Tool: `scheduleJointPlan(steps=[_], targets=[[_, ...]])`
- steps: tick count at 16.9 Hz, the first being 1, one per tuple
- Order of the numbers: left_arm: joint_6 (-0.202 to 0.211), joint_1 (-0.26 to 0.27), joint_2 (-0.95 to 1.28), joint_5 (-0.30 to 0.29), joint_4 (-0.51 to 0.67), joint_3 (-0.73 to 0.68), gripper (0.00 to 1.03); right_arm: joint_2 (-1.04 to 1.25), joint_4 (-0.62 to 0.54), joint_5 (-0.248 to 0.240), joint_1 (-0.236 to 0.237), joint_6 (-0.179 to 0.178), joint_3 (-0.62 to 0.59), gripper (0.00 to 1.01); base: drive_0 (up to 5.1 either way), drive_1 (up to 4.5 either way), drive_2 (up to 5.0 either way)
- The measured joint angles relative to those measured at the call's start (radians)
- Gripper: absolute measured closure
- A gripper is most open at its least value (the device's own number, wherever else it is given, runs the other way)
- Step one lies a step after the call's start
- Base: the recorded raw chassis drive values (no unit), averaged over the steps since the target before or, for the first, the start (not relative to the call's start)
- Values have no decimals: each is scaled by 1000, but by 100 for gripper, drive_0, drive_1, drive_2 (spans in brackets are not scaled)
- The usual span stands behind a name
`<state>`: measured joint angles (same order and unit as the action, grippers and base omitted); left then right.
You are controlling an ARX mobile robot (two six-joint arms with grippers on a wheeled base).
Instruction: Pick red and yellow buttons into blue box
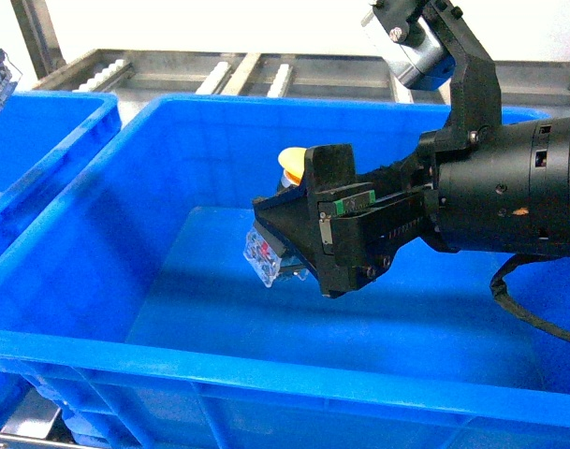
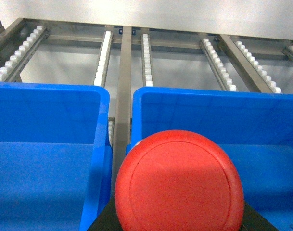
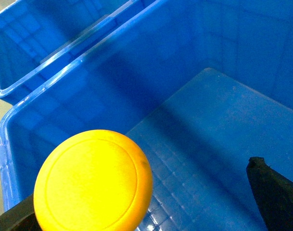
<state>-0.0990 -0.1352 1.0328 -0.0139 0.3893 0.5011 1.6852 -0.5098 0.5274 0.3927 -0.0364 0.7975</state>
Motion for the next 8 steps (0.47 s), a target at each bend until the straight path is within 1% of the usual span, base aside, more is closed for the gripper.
scheduleJointPlan(steps=[7, 8], targets=[[0, 0, 0, 0, 0, 0, 79, 0, -7, 1, 0, 1, 0, 3, 0, 0, 0], [0, 0, 0, 0, 0, 0, 79, 4, 0, 17, -2, 15, 12, 3, 0, 0, 0]])
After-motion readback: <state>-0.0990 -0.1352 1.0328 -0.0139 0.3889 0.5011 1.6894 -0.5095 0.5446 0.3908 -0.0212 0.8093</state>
